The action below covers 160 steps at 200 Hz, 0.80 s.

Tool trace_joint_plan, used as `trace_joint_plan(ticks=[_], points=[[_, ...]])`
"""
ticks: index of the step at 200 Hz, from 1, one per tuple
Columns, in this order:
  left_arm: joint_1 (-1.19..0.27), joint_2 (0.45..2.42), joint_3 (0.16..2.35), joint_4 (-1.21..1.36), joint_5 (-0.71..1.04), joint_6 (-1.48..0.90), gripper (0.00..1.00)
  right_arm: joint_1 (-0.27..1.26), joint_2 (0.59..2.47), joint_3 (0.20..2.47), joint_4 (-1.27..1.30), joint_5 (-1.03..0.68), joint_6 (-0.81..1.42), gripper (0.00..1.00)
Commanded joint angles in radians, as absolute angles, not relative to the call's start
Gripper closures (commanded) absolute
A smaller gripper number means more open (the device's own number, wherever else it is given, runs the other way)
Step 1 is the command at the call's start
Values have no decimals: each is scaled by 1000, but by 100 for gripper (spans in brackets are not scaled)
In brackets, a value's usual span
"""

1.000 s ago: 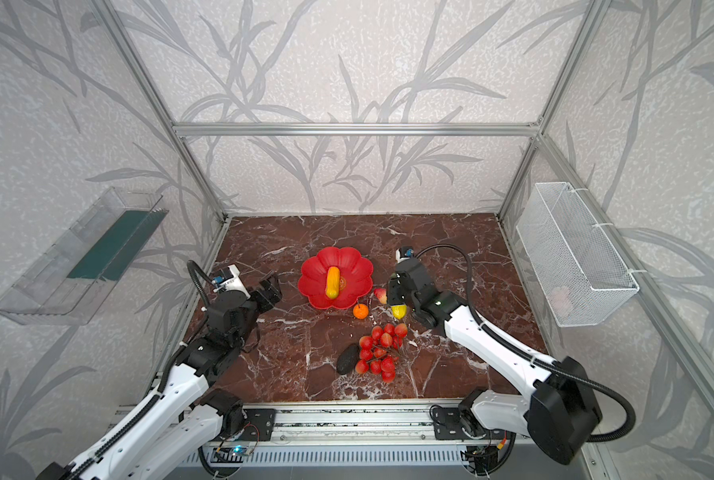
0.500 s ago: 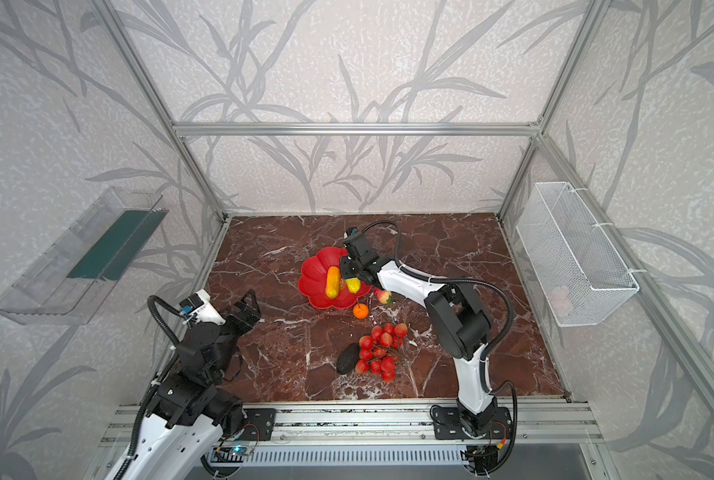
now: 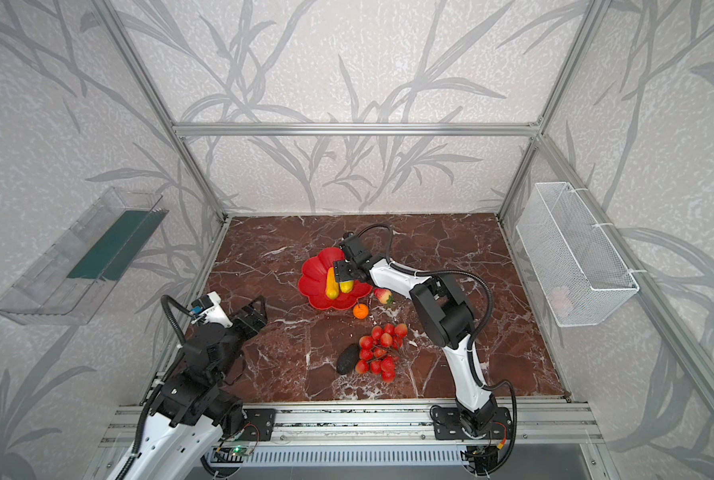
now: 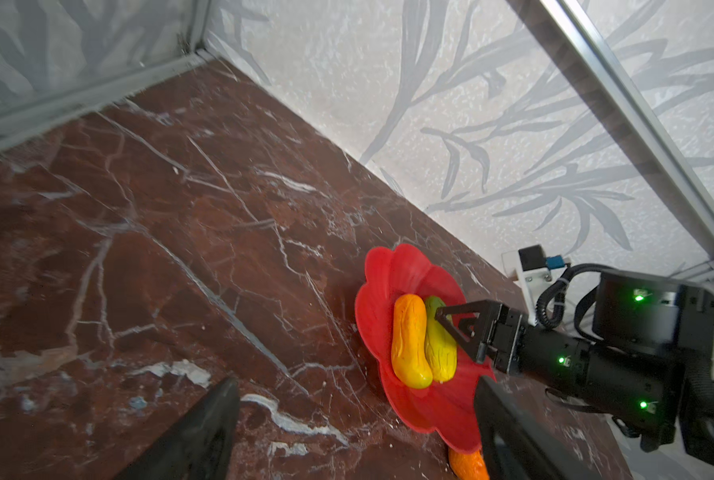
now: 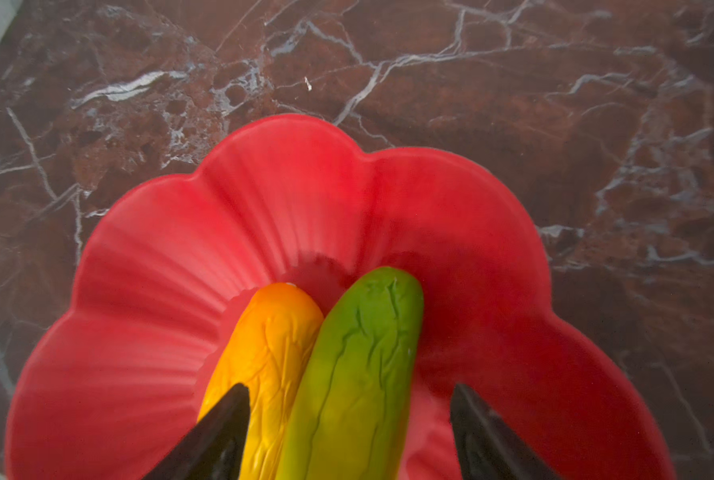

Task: Place and organize the fake fruits in the fruit bowl
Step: 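Place green cucumber in bowl with right gripper while left arm draws back, then grasp the dark avocado with the left gripper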

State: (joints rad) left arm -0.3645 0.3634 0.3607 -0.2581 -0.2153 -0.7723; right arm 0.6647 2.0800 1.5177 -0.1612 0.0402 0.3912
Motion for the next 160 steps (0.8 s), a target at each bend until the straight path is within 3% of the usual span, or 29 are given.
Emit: trace_joint_plan(ticks=[1, 48, 104, 160], points=[[-362, 486, 348, -118, -40, -808, 13, 648, 1832, 1399, -97, 63, 373, 17], [-426, 803, 443, -94, 230, -721, 23, 634, 1381, 950, 0, 142, 356, 0], [-719, 999, 505, -124, 135, -630, 23, 553, 1075, 609, -108, 131, 436, 1], [-890, 1164, 561, -160, 100, -588, 23, 543, 997, 558, -153, 140, 449, 1]])
